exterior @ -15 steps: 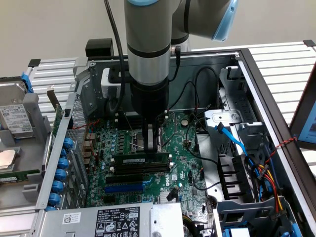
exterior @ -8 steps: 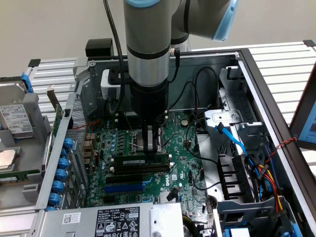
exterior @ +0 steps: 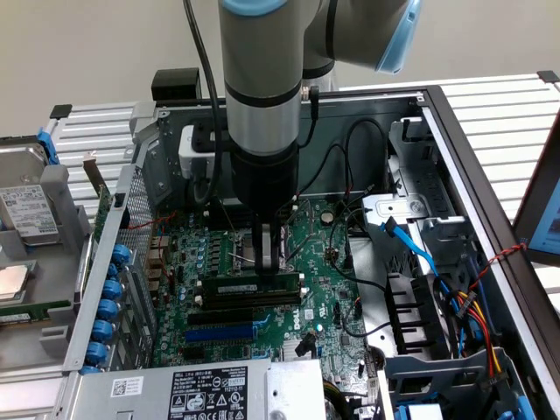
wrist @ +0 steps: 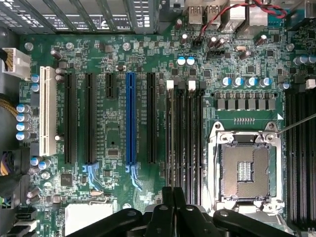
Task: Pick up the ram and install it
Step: 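Insert the ram into the slot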
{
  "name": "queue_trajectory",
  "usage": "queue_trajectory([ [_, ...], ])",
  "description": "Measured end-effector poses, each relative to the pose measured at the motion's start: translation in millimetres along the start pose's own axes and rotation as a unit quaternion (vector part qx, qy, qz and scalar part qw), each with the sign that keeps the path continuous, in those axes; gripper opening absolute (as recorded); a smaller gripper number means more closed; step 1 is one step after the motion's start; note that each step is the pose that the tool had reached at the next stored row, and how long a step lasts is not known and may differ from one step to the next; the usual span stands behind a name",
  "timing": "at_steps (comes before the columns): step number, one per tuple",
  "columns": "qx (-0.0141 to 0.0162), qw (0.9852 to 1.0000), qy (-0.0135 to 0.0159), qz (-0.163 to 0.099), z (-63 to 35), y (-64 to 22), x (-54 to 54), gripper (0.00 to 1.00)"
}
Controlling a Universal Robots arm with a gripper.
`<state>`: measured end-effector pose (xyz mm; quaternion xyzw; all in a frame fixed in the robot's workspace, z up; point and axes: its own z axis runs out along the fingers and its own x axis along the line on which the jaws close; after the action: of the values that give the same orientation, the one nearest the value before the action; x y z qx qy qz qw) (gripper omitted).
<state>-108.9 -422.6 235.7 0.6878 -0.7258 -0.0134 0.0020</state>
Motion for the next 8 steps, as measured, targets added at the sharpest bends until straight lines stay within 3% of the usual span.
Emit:
queue_trajectory([
  [8,0.0010,1.0000,-0.0001,0.000,0.6,1.1,0.1,0.12],
])
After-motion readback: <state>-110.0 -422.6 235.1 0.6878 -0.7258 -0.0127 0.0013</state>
